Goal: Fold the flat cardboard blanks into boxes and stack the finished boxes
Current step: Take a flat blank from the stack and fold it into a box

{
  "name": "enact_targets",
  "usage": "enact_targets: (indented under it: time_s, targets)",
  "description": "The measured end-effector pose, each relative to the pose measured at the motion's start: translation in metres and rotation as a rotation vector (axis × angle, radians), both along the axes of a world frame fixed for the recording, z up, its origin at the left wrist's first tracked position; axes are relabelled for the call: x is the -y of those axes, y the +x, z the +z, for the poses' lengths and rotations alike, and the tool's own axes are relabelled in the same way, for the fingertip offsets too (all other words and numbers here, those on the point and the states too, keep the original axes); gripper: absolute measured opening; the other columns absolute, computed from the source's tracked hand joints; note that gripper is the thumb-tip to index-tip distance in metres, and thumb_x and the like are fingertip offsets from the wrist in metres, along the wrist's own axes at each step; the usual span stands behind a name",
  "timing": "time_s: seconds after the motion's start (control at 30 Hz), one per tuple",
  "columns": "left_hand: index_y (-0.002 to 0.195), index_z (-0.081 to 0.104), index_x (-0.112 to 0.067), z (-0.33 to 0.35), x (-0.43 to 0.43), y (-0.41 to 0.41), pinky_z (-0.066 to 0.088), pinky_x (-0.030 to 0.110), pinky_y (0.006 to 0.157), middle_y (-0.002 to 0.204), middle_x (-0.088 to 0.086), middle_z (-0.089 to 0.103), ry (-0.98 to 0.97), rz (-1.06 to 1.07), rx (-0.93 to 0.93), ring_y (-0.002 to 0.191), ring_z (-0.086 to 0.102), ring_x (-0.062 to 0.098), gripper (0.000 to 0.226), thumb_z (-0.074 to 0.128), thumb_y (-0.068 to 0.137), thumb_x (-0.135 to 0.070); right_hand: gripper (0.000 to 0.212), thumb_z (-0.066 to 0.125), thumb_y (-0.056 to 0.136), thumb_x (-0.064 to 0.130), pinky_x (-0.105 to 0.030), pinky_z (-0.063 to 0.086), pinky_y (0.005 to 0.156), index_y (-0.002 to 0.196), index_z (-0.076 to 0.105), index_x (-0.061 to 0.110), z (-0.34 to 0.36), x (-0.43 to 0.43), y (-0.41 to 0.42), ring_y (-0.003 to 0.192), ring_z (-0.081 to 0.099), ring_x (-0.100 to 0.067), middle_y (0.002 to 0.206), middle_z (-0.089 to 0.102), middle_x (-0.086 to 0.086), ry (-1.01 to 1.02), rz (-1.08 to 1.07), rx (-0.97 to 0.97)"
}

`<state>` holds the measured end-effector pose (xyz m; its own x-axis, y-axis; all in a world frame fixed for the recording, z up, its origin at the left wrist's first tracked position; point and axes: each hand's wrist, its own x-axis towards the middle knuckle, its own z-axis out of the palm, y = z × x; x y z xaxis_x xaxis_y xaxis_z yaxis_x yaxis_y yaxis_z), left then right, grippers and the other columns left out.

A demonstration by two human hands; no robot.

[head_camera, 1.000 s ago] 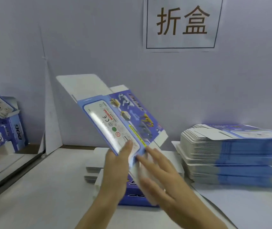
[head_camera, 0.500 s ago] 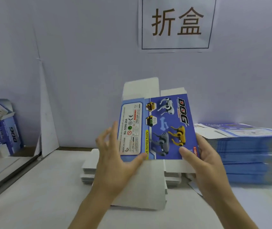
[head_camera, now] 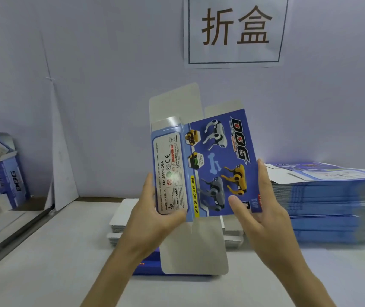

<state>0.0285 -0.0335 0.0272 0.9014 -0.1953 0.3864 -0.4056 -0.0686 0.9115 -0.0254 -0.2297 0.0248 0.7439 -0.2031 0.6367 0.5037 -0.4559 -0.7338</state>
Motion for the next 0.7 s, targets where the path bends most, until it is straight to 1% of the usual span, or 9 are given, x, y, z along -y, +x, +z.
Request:
enact_targets:
  time_s: [0.17, 0.3, 0.4, 0.47, 0.5, 0.53, 0.6, 0.63, 0.7]
  targets:
    - [0.109, 0.042, -0.053, 0.011, 0.001, -0.008, 0.053, 0.013, 0.063, 0.099, -0.036, 0.061, -0.129, -0.075, -0.02, 0.095, 0.06, -0.015, 0.064, 0.078, 0.058, -0.041, 0.082, 0.061, 0.079, 0.045, 0.0, 0.044, 0.075, 0.142, 0.01, 0.057, 0.0, -0.003, 0.0, 0.098, 0.061, 0.011, 0.121, 0.061, 0.024, 0.069, 0.034, 0.011]
    - [0.125, 0.05, -0.032, 0.008, 0.012, -0.018, 0.057, 0.024, 0.076, 0.108, -0.014, 0.07, -0.09, -0.091, -0.001, 0.099, 0.067, 0.006, 0.083, 0.077, 0.05, -0.054, 0.077, 0.066, 0.083, 0.052, 0.001, 0.043, 0.079, 0.139, 0.015, 0.061, -0.005, -0.015, -0.002, 0.108, 0.057, 0.015, 0.12, 0.058, 0.038, 0.031, 0.09, 0.046]
    - [0.107, 0.062, -0.014, 0.01, 0.02, -0.024, 0.053, 0.016, 0.061, 0.085, -0.007, 0.075, -0.194, -0.087, -0.008, 0.078, 0.071, 0.009, 0.069, 0.086, 0.053, -0.049, 0.087, 0.057, 0.077, 0.076, -0.027, 0.047, 0.103, 0.148, 0.012, 0.056, -0.012, -0.015, 0.003, 0.142, 0.031, 0.0, 0.155, 0.027, 0.024, -0.064, 0.131, -0.076]
    - [0.093, 0.069, -0.014, 0.014, 0.019, -0.026, 0.051, 0.014, 0.054, 0.074, -0.005, 0.074, -0.249, -0.095, -0.049, 0.066, 0.07, 0.007, 0.054, 0.085, 0.054, -0.048, 0.082, 0.05, 0.07, 0.077, -0.021, 0.042, 0.107, 0.143, 0.015, 0.061, -0.015, -0.009, 0.006, 0.149, 0.006, -0.001, 0.161, 0.002, 0.023, -0.127, 0.108, -0.193]
    - [0.084, 0.072, -0.015, 0.016, 0.017, -0.025, 0.05, 0.014, 0.052, 0.068, -0.005, 0.072, -0.251, -0.093, -0.059, 0.06, 0.068, 0.006, 0.042, 0.076, 0.057, -0.047, 0.077, 0.049, 0.069, 0.075, -0.015, 0.034, 0.109, 0.139, 0.019, 0.063, -0.014, -0.007, 0.006, 0.148, 0.004, 0.001, 0.161, 0.0, 0.023, -0.133, 0.108, -0.207]
    - [0.074, 0.075, -0.019, 0.017, 0.016, -0.024, 0.049, 0.013, 0.05, 0.063, -0.004, 0.07, -0.258, -0.074, -0.069, 0.056, 0.066, 0.005, 0.03, 0.07, 0.06, -0.044, 0.072, 0.051, 0.072, 0.069, -0.017, 0.031, 0.11, 0.138, 0.025, 0.061, -0.012, -0.005, 0.006, 0.147, 0.013, 0.0, 0.162, 0.01, 0.019, -0.099, 0.128, -0.193]
    - [0.061, 0.076, -0.027, 0.015, 0.012, -0.019, 0.05, 0.014, 0.049, 0.061, -0.003, 0.071, -0.303, -0.028, -0.127, 0.055, 0.066, 0.007, 0.014, 0.065, 0.064, -0.036, 0.065, 0.062, 0.076, 0.05, -0.021, 0.048, 0.097, 0.137, 0.039, 0.047, -0.008, 0.0, 0.008, 0.129, 0.051, -0.003, 0.144, 0.052, 0.012, 0.181, 0.214, -0.118]
    - [0.062, 0.076, -0.021, 0.012, 0.008, -0.015, 0.053, 0.019, 0.052, 0.064, 0.0, 0.072, -0.318, -0.031, -0.169, 0.058, 0.069, 0.011, 0.015, 0.065, 0.064, -0.032, 0.065, 0.066, 0.073, 0.043, -0.016, 0.054, 0.082, 0.134, 0.042, 0.04, -0.007, 0.005, 0.01, 0.111, 0.064, -0.001, 0.123, 0.067, 0.014, 0.325, 0.235, -0.103]
    - [0.075, 0.073, -0.013, 0.01, -0.003, -0.009, 0.057, 0.035, 0.067, 0.074, 0.01, 0.073, -0.276, -0.116, -0.271, 0.069, 0.07, 0.023, 0.019, 0.069, 0.062, -0.027, 0.062, 0.069, 0.068, 0.039, -0.015, 0.055, 0.065, 0.127, 0.051, 0.032, -0.004, 0.014, 0.01, 0.089, 0.072, -0.005, 0.097, 0.076, 0.012, 0.469, 0.245, -0.122]
